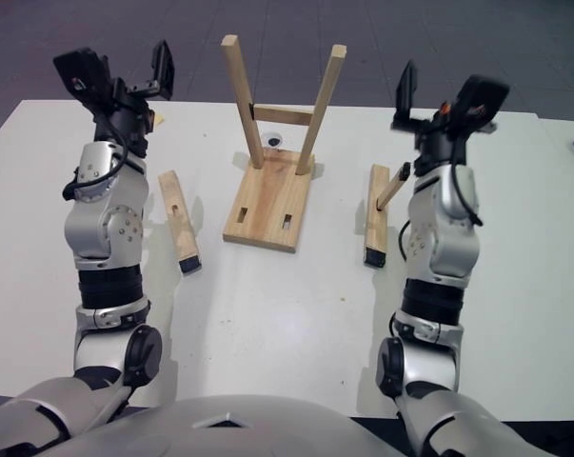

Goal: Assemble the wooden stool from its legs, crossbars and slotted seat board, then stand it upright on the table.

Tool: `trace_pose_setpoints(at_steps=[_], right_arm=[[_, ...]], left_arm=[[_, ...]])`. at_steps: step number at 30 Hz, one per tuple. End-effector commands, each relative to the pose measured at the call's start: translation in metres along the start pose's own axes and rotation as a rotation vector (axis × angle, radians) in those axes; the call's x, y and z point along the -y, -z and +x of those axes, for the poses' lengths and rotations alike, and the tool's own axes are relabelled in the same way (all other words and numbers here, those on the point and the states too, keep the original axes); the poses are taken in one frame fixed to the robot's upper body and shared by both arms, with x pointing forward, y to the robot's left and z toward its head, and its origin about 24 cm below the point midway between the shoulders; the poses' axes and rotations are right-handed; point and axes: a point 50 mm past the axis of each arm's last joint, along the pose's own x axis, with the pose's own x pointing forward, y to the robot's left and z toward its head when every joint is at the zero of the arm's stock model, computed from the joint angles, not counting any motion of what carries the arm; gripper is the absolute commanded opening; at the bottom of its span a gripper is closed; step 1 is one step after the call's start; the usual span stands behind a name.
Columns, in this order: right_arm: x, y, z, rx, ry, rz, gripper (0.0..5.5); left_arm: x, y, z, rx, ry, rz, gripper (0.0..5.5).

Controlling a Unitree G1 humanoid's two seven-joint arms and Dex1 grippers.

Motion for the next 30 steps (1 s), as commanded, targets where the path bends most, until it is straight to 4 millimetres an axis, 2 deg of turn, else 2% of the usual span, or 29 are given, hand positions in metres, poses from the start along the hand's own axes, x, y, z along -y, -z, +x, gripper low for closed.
trace_pose_setpoints(at_steps=[1, 12, 14, 18, 20, 22, 24, 28, 30], right_arm=[[-0.001, 0.000, 0.002, 0.004, 0.002, -0.008, 5.39], [-0.001, -0.005, 0.013, 0.028, 0.003, -0.020, 5.39], [-0.004, -0.018, 0.018, 0.075, -0.010, -0.020, 5.39], [-0.007, -0.063, 0.029, 0.231, -0.020, -0.022, 5.39], [-0.006, -0.071, 0.030, 0.255, -0.020, -0.019, 5.39], [-0.005, -0.056, 0.029, 0.193, -0.014, -0.022, 5.39], [-0.002, -0.020, 0.020, 0.073, -0.009, -0.046, 5.39], [0.007, 0.066, -0.013, -0.215, 0.029, -0.072, 5.39], [0.006, 0.085, -0.020, -0.265, 0.030, -0.084, 5.39]], left_arm=[[0.000, -0.003, 0.003, 0.001, 0.001, 0.011, 5.40], [0.001, 0.000, 0.003, -0.004, -0.001, 0.012, 5.40], [0.000, 0.001, 0.003, -0.005, -0.005, 0.012, 5.40], [0.000, 0.001, 0.001, -0.005, -0.012, 0.011, 5.40], [0.000, 0.001, 0.001, -0.004, -0.013, 0.010, 5.40], [-0.001, 0.001, 0.001, -0.005, -0.016, 0.010, 5.40], [0.000, 0.003, 0.001, -0.010, -0.012, 0.009, 5.40], [0.001, 0.008, 0.001, -0.035, -0.006, 0.020, 5.40], [0.000, 0.011, 0.001, -0.047, -0.003, 0.025, 5.40]])
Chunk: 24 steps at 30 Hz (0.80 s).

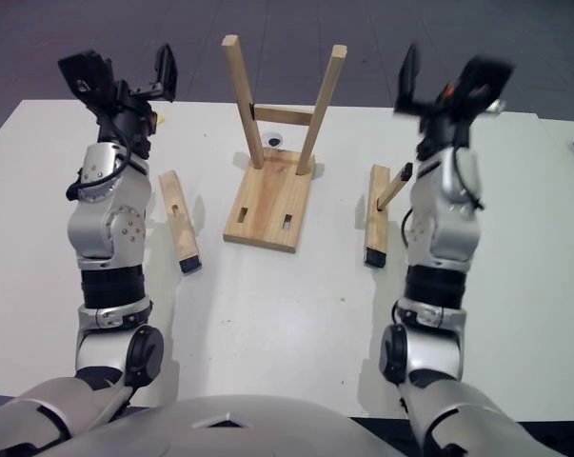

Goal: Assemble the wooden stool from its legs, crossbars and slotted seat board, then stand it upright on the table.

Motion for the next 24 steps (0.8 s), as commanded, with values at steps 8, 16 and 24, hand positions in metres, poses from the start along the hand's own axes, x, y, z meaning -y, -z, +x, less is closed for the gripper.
trace_pose_setpoints(at_steps=[8, 16, 24], right_arm=[[0.008, 0.043, -0.006, -0.105, 0.028, -0.026, 5.39], [0.009, -0.002, 0.001, 0.039, 0.005, -0.019, 5.39], [0.002, -0.033, -0.003, 0.116, -0.017, 0.022, 5.39]], left_arm=[[-0.004, 0.006, 0.004, -0.029, -0.007, 0.025, 5.40], [-0.004, 0.007, 0.002, -0.029, -0.015, 0.019, 5.40], [-0.004, 0.005, 0.003, -0.020, -0.015, 0.016, 5.40]])
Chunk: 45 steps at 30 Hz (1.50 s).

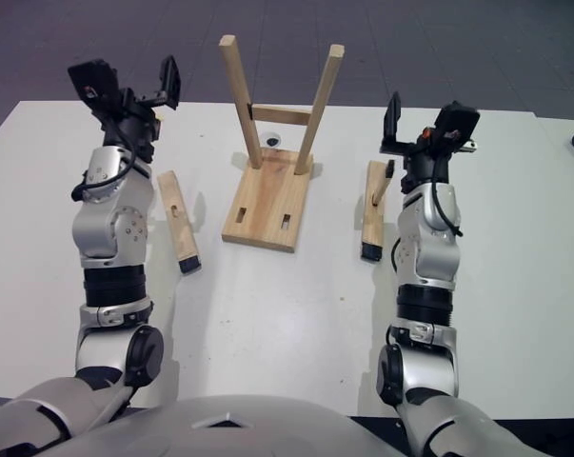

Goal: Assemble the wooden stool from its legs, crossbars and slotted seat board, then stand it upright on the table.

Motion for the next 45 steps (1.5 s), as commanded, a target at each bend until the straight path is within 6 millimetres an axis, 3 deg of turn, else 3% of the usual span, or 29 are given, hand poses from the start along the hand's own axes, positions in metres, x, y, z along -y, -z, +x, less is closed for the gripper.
trace_pose_setpoints(at_steps=[1, 7, 11, 15, 21, 30, 43, 45], right_arm=[[0.001, -0.009, -0.005, 0.003, 0.004, 0.001, 5.39], [0.008, 0.006, -0.043, -0.116, 0.000, -0.034, 5.39], [-0.003, 0.031, -0.071, -0.289, -0.045, -0.066, 5.39], [-0.013, 0.056, -0.086, -0.443, -0.066, -0.088, 5.39], [-0.011, 0.075, -0.087, -0.594, 0.006, -0.135, 5.39], [-0.009, 0.085, -0.089, -0.830, 0.018, -0.111, 4.07], [-0.008, 0.068, -0.075, -0.965, 0.121, -0.146, 2.05], [-0.008, 0.066, -0.075, -0.974, 0.113, -0.163, 2.05]], left_arm=[[0.001, -0.003, 0.002, 0.012, 0.002, 0.003, 5.40], [-0.002, -0.002, -0.001, 0.007, -0.006, 0.011, 5.40], [-0.002, -0.001, -0.003, 0.006, -0.011, 0.013, 5.40], [-0.002, -0.001, -0.003, 0.004, -0.012, 0.012, 5.40], [-0.005, 0.000, -0.002, -0.042, -0.043, 0.022, 5.40], [-0.010, 0.003, -0.002, -0.141, -0.107, 0.020, 5.40], [-0.010, 0.011, -0.004, -0.251, -0.162, 0.015, 5.40], [-0.010, 0.012, -0.003, -0.262, -0.166, 0.018, 5.40]])
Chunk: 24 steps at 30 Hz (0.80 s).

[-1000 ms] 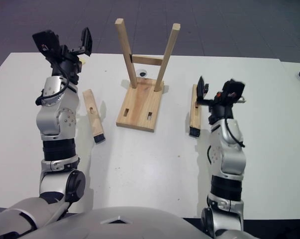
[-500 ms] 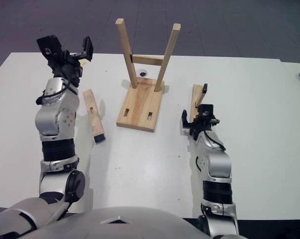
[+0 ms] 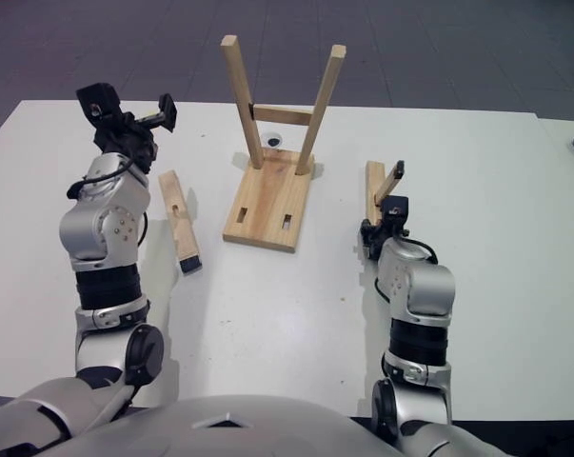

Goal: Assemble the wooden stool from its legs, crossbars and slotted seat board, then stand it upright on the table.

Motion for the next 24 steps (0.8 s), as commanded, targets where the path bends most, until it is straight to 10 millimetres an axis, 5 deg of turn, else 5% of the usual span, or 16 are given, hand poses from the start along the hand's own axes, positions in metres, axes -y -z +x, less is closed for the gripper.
trace_pose_setpoints(at_steps=[1, 12, 14, 19, 24], right_arm=[[0.001, -0.005, -0.005, -0.011, 0.014, -0.036, 2.05], [0.015, -0.020, -0.013, 0.233, 0.016, -0.057, 2.05], [0.021, -0.037, -0.021, 0.388, -0.006, -0.017, 2.05], [0.034, -0.093, -0.059, 0.802, -0.179, 0.107, 2.05], [0.013, -0.133, -0.102, 1.086, -0.522, -0.016, 2.05]], left_arm=[[0.004, -0.006, 0.001, 0.000, 0.001, 0.003, 5.40], [0.001, 0.008, 0.005, -0.061, 0.015, 0.014, 5.40], [-0.003, 0.006, 0.006, -0.050, 0.024, -0.024, 5.40], [-0.014, -0.035, 0.002, 0.111, 0.199, -0.262, 5.40], [0.019, -0.086, -0.029, 0.230, 0.749, -0.478, 5.40]])
